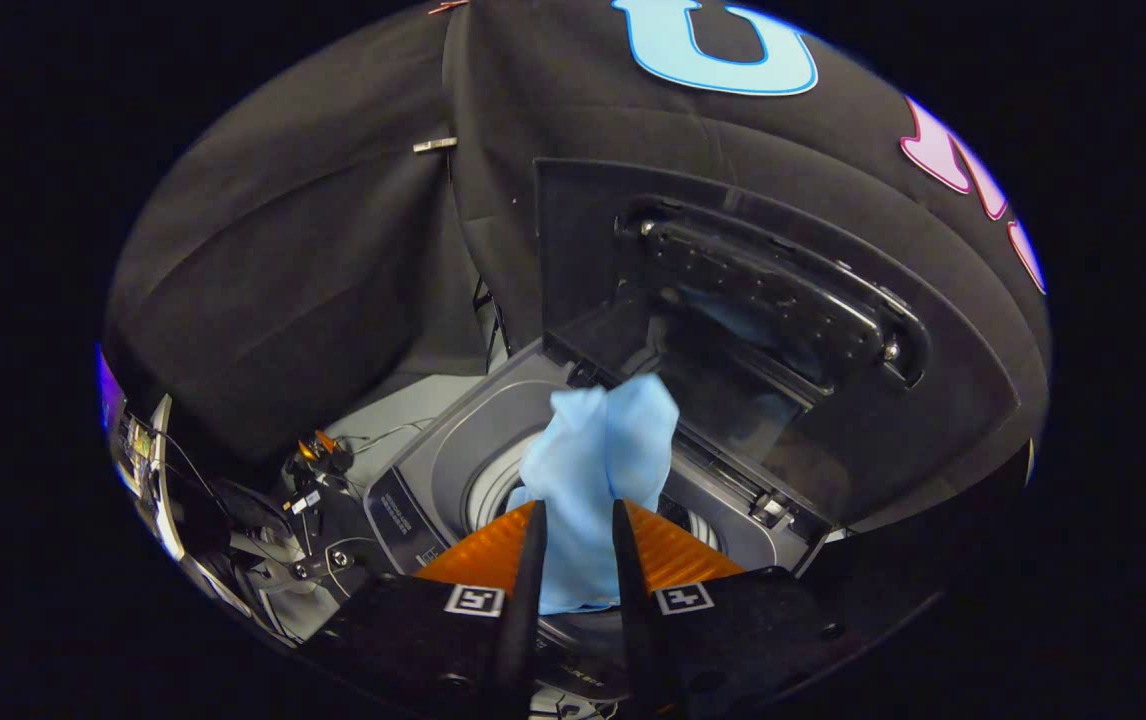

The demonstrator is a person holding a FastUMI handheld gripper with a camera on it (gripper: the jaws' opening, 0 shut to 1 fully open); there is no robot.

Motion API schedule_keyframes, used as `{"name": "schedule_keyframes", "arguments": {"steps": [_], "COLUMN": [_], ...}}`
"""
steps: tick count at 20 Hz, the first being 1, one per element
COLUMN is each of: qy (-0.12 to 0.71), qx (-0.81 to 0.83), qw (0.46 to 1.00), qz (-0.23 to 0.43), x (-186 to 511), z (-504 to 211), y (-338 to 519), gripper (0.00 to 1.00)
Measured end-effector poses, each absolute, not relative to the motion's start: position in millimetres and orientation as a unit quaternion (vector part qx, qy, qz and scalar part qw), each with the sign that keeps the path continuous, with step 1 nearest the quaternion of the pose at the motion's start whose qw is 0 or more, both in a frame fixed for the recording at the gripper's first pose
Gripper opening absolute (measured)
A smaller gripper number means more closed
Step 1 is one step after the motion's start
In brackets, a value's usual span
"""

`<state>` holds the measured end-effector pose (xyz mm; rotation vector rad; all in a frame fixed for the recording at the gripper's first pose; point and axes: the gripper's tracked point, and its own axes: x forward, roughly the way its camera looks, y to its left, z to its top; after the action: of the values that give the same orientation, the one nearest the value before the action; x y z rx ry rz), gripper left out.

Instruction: Put the clothes into the washing machine and then close the washing machine lid.

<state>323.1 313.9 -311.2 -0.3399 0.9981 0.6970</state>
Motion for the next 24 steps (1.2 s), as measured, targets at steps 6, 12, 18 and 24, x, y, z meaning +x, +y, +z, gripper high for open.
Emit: {"name": "schedule_keyframes", "arguments": {"steps": [6,12,18,24], "qy": [0.443,0.339,0.238,0.203], "qx": [-0.161,-0.091,-0.042,-0.036], "qw": [0.808,0.856,0.916,0.953], "qz": [0.354,0.379,0.321,0.221], "x": [318.9,347.7,403.4,452.5], "z": [-300.4,-240.6,-192.7,-190.9], "y": [324.0,348.6,333.5,295.9], "gripper": [0.90,0.96,0.97,0.98]}}
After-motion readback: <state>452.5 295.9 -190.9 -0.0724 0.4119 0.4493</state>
